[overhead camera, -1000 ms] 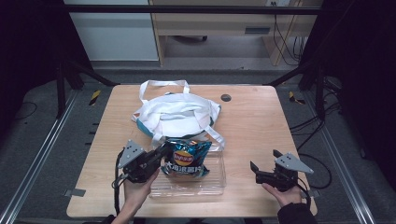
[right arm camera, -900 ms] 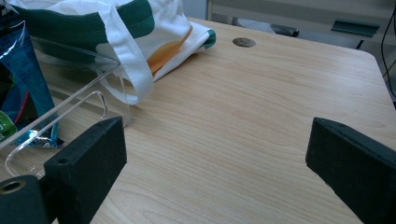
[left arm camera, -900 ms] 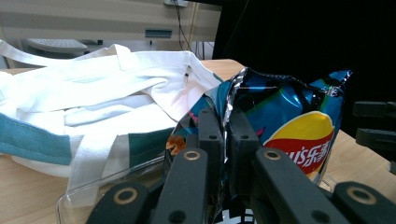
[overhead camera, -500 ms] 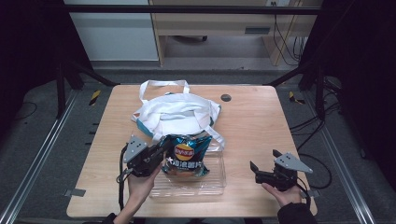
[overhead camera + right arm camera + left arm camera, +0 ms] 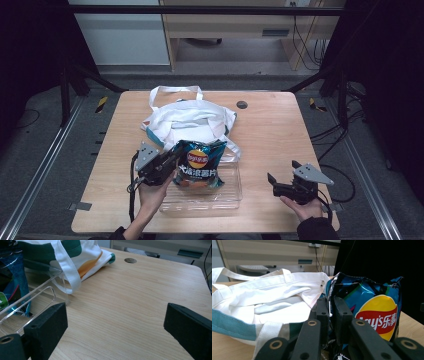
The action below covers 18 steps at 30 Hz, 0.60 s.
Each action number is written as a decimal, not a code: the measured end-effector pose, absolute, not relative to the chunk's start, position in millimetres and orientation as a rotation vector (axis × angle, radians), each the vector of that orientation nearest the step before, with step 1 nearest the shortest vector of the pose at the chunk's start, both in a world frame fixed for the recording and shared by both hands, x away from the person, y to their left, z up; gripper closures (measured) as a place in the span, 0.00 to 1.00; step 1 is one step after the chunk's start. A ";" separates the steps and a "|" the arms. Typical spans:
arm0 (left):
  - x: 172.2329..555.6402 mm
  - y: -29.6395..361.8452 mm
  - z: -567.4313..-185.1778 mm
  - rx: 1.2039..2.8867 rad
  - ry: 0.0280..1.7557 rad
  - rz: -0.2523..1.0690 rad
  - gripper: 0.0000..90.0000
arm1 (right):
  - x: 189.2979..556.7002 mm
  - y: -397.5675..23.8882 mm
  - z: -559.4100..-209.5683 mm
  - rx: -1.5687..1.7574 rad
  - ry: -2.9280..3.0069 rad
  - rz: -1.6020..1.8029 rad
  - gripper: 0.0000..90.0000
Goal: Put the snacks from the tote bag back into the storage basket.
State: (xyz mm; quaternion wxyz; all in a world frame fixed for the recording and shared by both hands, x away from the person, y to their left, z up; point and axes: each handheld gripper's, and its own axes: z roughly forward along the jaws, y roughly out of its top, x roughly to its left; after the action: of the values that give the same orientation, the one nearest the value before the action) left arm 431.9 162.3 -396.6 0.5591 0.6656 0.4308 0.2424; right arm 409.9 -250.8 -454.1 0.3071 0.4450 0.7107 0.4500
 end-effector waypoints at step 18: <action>440.0 165.2 -401.9 1.601 1.013 0.567 0.66 | 410.5 -250.8 -455.0 1.183 1.882 1.186 0.06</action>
State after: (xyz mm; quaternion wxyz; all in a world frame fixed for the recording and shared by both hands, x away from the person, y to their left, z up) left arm 440.0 165.2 -401.9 0.5498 0.6764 0.4278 0.2394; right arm 410.5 -250.8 -455.0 0.3062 0.4469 0.7110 0.4483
